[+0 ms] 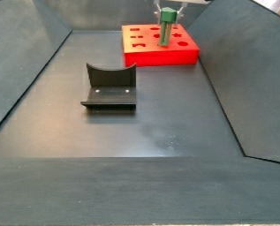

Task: Pick up the 3 prong object. Move up. Move to above the board. Insert the 3 prong object.
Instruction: Insert the 3 prong object.

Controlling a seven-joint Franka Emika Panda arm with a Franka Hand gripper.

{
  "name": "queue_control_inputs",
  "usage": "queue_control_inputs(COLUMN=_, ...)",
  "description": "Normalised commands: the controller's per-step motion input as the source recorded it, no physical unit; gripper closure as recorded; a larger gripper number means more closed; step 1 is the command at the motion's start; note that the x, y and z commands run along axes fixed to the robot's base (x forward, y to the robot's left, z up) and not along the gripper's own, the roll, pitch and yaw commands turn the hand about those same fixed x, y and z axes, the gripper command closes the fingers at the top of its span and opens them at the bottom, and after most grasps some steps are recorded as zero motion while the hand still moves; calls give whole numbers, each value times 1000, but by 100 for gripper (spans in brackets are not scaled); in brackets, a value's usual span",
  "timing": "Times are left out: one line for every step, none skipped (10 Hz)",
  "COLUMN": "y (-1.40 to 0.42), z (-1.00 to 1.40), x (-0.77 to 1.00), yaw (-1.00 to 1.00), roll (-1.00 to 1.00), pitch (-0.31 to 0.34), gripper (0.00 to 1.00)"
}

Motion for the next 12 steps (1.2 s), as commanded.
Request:
queue_control_inputs(y=0, z=-594, x=0, yaw=57, roll=176, pitch=-191, gripper=100)
queue_control_inputs(y=-134, z=-580, x=231, yaw=211, roll=346, pitch=0, gripper=100)
queue_control_inputs(y=-106, z=-563, x=314, yaw=0, roll=339, pitch=99, gripper=100)
queue_control_inputs(y=-103, z=-620, x=334, yaw=-11, roll=289, pitch=143, gripper=100)
queue_control_inputs(y=0, z=-197, x=49, yaw=0, roll=0, pitch=-50, gripper=100)
queue_control_inputs(y=0, z=-11, x=0, yaw=0, roll=4, pitch=0, gripper=100)
queue_control_inputs(y=0, z=-534, x=0, yaw=0, roll=124, pitch=-23, gripper=100)
queue_control_inputs(y=0, z=-946, x=103, yaw=-31, roll=133, pitch=0, gripper=100)
queue_control_inputs(y=0, z=-1000, x=134, yaw=-9, roll=124, pitch=0, gripper=100)
queue_control_inputs(y=0, z=-1000, x=120, yaw=0, roll=86, pitch=-17, gripper=100)
queue_control_inputs(y=0, z=-9, x=-43, yaw=0, roll=0, pitch=-86, gripper=100)
queue_control_inputs(y=0, z=0, x=-6, yaw=-17, roll=0, pitch=0, gripper=100)
